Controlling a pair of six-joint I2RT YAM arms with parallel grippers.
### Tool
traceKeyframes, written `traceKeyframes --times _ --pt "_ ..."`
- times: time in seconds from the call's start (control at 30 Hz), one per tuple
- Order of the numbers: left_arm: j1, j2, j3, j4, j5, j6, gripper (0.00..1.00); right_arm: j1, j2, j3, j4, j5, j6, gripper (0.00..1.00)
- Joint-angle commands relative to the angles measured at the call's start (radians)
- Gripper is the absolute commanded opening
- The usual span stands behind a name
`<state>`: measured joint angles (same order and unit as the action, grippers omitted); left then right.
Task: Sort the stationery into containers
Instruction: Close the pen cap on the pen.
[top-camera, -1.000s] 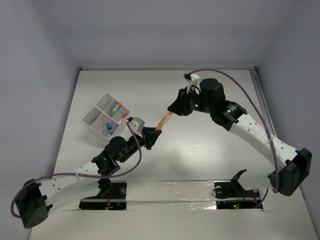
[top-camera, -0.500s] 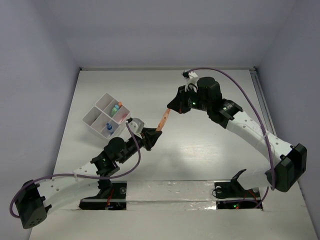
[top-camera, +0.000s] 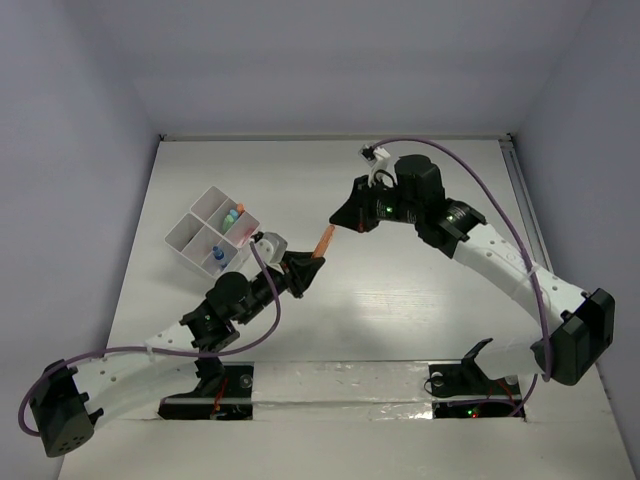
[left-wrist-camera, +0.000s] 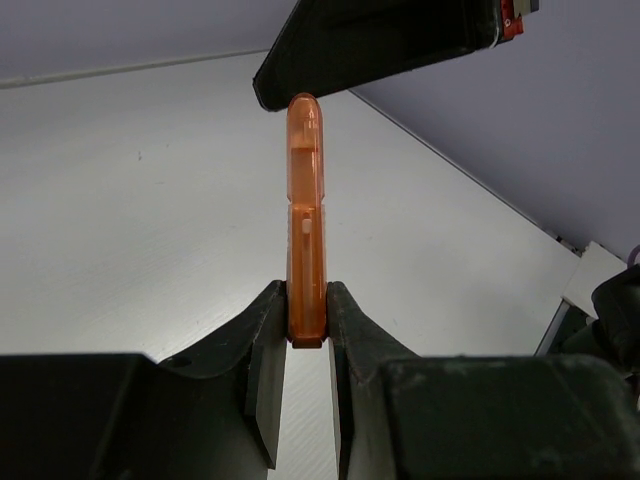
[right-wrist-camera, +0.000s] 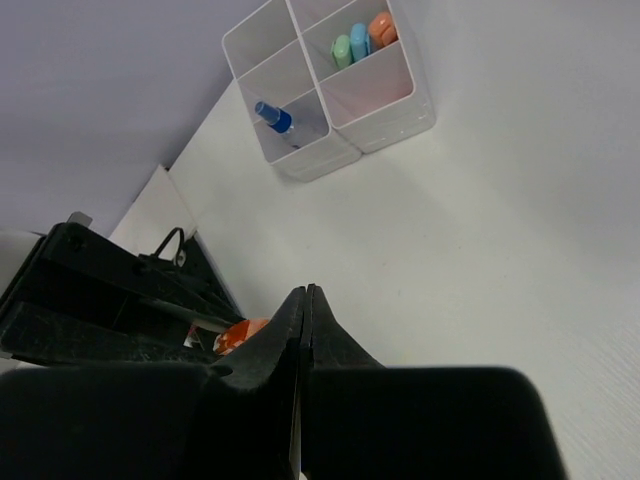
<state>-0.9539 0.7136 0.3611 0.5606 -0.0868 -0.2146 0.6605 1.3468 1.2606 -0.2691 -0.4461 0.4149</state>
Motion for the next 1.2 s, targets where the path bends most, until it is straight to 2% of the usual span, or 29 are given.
traceKeyframes --times 0.0,0.3,0.37,0.43,0.47,0.5,0.57,0.6,0.73,0.77,0.93,1.07,1.17 --pt "-0.005 -0.002 0.053 0.048 -0.011 0.004 0.0 -0.004 -0.028 -0.027 0.065 -0.057 0.028 0.0" --pt "-0.005 0.033 0.093 0.061 -0.021 0.024 0.0 0.036 -0.032 -0.099 0.084 -0.088 0.045 0.0" --pt "-0.005 0.041 0.105 0.058 -0.022 0.027 0.0 0.047 -0.044 -0.107 0.073 -0.04 0.042 0.0" --pt "-0.005 0.044 0.107 0.058 -0.016 0.026 0.0 0.047 -0.075 -0.11 0.054 0.07 0.035 0.02" --pt "-0.005 0.043 0.107 0.058 -0.014 0.023 0.0 0.047 -0.084 -0.104 0.029 0.105 0.032 0.06" --pt "-0.005 0.041 0.104 0.053 -0.014 0.017 0.0 0.047 -0.09 -0.099 0.018 0.166 0.03 0.17" --pt "-0.005 0.035 0.095 0.048 -0.014 0.012 0.0 0.047 -0.101 -0.077 -0.031 0.239 0.028 0.29" --pt "-0.005 0.023 0.09 0.042 -0.014 0.008 0.0 0.047 -0.101 -0.067 -0.051 0.309 0.03 0.38" --pt "-0.005 -0.003 0.056 0.035 -0.024 -0.011 0.0 0.037 -0.138 -0.064 -0.059 0.362 0.035 0.59" --pt "-0.005 -0.003 0.043 0.035 -0.024 -0.02 0.0 0.037 -0.193 -0.085 -0.004 0.366 0.057 0.73" --pt "-0.005 0.023 0.042 0.047 -0.022 -0.022 0.0 0.037 -0.207 -0.101 0.056 0.292 0.11 0.8" --pt "-0.005 0.047 0.048 0.059 -0.028 -0.026 0.0 0.037 -0.232 -0.151 0.172 0.235 0.168 0.87" --pt "-0.005 0.063 0.055 0.065 -0.027 -0.028 0.0 0.037 -0.221 -0.17 0.226 0.189 0.19 0.88"
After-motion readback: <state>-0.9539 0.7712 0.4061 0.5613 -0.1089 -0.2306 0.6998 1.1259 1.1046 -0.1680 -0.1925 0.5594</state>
